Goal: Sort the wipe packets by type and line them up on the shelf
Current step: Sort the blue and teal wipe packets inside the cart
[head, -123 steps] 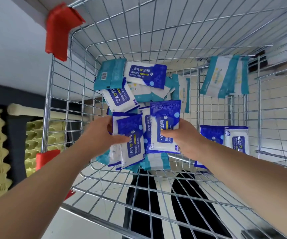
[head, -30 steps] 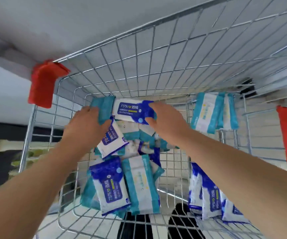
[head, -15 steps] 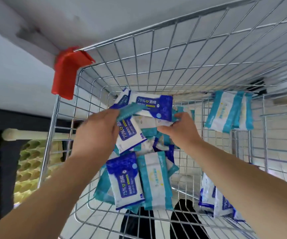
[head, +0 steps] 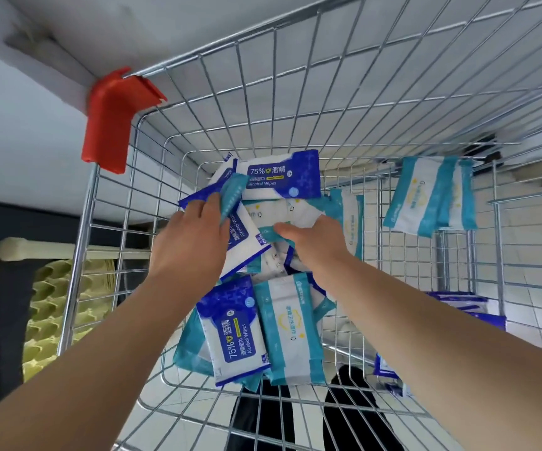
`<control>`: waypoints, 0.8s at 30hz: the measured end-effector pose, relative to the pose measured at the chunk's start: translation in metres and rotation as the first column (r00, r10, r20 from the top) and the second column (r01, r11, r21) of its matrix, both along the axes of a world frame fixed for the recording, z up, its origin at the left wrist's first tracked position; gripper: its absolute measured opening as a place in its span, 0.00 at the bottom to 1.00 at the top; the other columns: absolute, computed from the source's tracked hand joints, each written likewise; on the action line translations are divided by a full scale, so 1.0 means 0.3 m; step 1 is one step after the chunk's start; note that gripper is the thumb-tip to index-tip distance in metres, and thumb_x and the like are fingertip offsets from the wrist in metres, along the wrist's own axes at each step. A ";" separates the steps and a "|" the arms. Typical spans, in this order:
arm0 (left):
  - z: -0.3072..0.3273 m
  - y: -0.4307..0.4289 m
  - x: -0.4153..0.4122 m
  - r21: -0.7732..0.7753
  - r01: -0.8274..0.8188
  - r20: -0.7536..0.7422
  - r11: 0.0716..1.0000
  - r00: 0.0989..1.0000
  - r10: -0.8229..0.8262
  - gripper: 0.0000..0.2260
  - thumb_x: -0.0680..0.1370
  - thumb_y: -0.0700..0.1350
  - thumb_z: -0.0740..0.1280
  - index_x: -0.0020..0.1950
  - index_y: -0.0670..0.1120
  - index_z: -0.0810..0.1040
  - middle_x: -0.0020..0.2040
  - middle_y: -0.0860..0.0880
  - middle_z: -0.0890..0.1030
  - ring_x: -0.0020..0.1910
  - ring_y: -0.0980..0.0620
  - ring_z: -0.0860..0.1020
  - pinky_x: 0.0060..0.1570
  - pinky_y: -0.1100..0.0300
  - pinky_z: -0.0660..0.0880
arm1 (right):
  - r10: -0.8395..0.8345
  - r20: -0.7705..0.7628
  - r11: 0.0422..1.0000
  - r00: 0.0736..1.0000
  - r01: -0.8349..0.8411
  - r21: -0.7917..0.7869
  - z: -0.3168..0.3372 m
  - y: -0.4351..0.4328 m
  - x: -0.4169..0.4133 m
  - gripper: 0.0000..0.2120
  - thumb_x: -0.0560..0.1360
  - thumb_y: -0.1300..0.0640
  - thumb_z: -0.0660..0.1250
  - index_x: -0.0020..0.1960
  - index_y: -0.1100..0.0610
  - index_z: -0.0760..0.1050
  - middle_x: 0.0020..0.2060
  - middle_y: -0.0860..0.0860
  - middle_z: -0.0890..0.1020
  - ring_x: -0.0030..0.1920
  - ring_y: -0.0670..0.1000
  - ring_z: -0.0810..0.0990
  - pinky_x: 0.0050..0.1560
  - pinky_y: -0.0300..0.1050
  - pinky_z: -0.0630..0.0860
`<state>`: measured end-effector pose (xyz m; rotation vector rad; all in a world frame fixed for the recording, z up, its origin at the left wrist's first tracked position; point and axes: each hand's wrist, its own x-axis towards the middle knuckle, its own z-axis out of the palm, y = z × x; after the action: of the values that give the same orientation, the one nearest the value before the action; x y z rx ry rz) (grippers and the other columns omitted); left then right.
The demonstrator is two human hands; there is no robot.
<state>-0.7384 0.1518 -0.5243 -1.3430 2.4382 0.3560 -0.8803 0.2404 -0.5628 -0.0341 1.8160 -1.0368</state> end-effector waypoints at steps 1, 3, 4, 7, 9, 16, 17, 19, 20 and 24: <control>0.000 0.001 -0.003 -0.013 -0.021 -0.013 1.000 1.000 0.020 0.22 0.83 0.50 0.52 0.76 0.45 0.57 0.66 0.43 0.72 0.59 0.42 0.72 0.55 0.48 0.71 | 0.019 0.007 0.999 1.000 -0.019 -0.031 0.008 0.007 -0.007 0.08 0.71 0.60 0.74 0.39 0.52 0.75 0.33 0.44 0.79 0.29 0.39 0.75 0.24 0.29 0.68; 0.008 -0.001 -0.008 -0.010 -0.077 -0.083 0.997 0.994 0.076 0.21 0.83 0.47 0.52 0.75 0.43 0.58 0.66 0.41 0.73 0.60 0.40 0.71 0.59 0.48 0.68 | 0.059 0.046 0.993 0.997 -0.054 -0.108 0.033 0.022 -0.024 0.08 0.72 0.62 0.72 0.42 0.50 0.77 0.37 0.44 0.82 0.34 0.39 0.79 0.29 0.30 0.72; 0.016 0.000 -0.012 0.020 -0.122 -0.148 0.992 0.981 0.123 0.21 0.83 0.46 0.52 0.75 0.43 0.58 0.66 0.40 0.73 0.61 0.40 0.72 0.59 0.48 0.68 | 0.079 0.063 0.988 0.995 -0.070 -0.138 0.042 0.036 -0.036 0.08 0.73 0.63 0.71 0.44 0.50 0.78 0.40 0.45 0.83 0.39 0.42 0.81 0.35 0.32 0.76; 0.040 0.023 -0.040 0.094 -0.147 -0.283 0.985 0.944 0.168 0.20 0.82 0.42 0.54 0.75 0.43 0.60 0.65 0.39 0.73 0.59 0.38 0.73 0.53 0.48 0.70 | 0.073 0.112 0.984 0.991 -0.053 -0.170 0.066 0.083 -0.092 0.09 0.73 0.65 0.68 0.47 0.52 0.78 0.46 0.49 0.84 0.48 0.48 0.83 0.52 0.44 0.80; 0.054 0.048 -0.062 0.133 -0.090 -0.366 0.987 0.921 0.133 0.20 0.82 0.40 0.54 0.75 0.44 0.61 0.66 0.39 0.72 0.61 0.39 0.72 0.54 0.51 0.69 | -0.003 0.213 0.981 0.977 0.043 -0.187 0.076 0.118 -0.134 0.11 0.75 0.69 0.64 0.48 0.54 0.76 0.48 0.51 0.83 0.50 0.49 0.82 0.49 0.44 0.81; -0.032 0.166 -0.109 0.347 0.201 -0.358 0.916 0.931 -0.069 0.23 0.81 0.53 0.55 0.76 0.53 0.62 0.74 0.48 0.63 0.70 0.46 0.67 0.69 0.49 0.65 | -0.180 0.351 0.961 0.919 0.241 -0.138 0.050 0.216 -0.199 0.13 0.75 0.74 0.60 0.53 0.59 0.72 0.52 0.58 0.80 0.48 0.53 0.82 0.39 0.46 0.83; -0.041 0.177 -0.117 0.394 0.176 -0.382 0.902 0.924 -0.014 0.23 0.81 0.56 0.55 0.75 0.52 0.64 0.73 0.49 0.64 0.71 0.48 0.65 0.71 0.53 0.62 | -0.175 0.373 0.960 0.911 0.242 -0.140 0.048 0.223 -0.200 0.14 0.75 0.75 0.60 0.54 0.58 0.72 0.52 0.57 0.80 0.48 0.53 0.82 0.39 0.46 0.82; -0.051 0.178 -0.138 0.479 0.076 -0.423 0.874 0.893 0.155 0.19 0.81 0.52 0.59 0.71 0.51 0.70 0.69 0.52 0.67 0.69 0.55 0.65 0.67 0.71 0.58 | -0.144 0.411 0.962 0.900 0.225 -0.155 0.045 0.239 -0.201 0.16 0.75 0.75 0.58 0.55 0.58 0.73 0.51 0.56 0.81 0.49 0.53 0.82 0.41 0.46 0.82; -0.052 0.172 -0.149 0.494 0.025 -0.439 0.869 0.870 0.224 0.17 0.80 0.48 0.63 0.69 0.51 0.73 0.66 0.54 0.69 0.65 0.57 0.68 0.60 0.79 0.58 | -0.132 0.426 0.962 0.895 0.219 -0.162 0.043 0.249 -0.204 0.16 0.76 0.75 0.57 0.56 0.58 0.73 0.51 0.56 0.81 0.50 0.53 0.81 0.44 0.46 0.81; -0.058 0.141 -0.175 0.594 -0.117 -0.400 0.796 0.815 0.419 0.31 0.68 0.54 0.77 0.68 0.52 0.70 0.61 0.53 0.74 0.57 0.57 0.75 0.55 0.69 0.71 | -0.118 0.458 0.962 0.881 0.215 -0.166 0.047 0.289 -0.231 0.17 0.76 0.74 0.58 0.61 0.60 0.73 0.54 0.57 0.82 0.52 0.54 0.82 0.48 0.47 0.82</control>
<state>-0.7910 0.1942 -0.5418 -1.4551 2.2025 1.5534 -0.9495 0.3272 -0.5488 0.2203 1.3025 -1.2434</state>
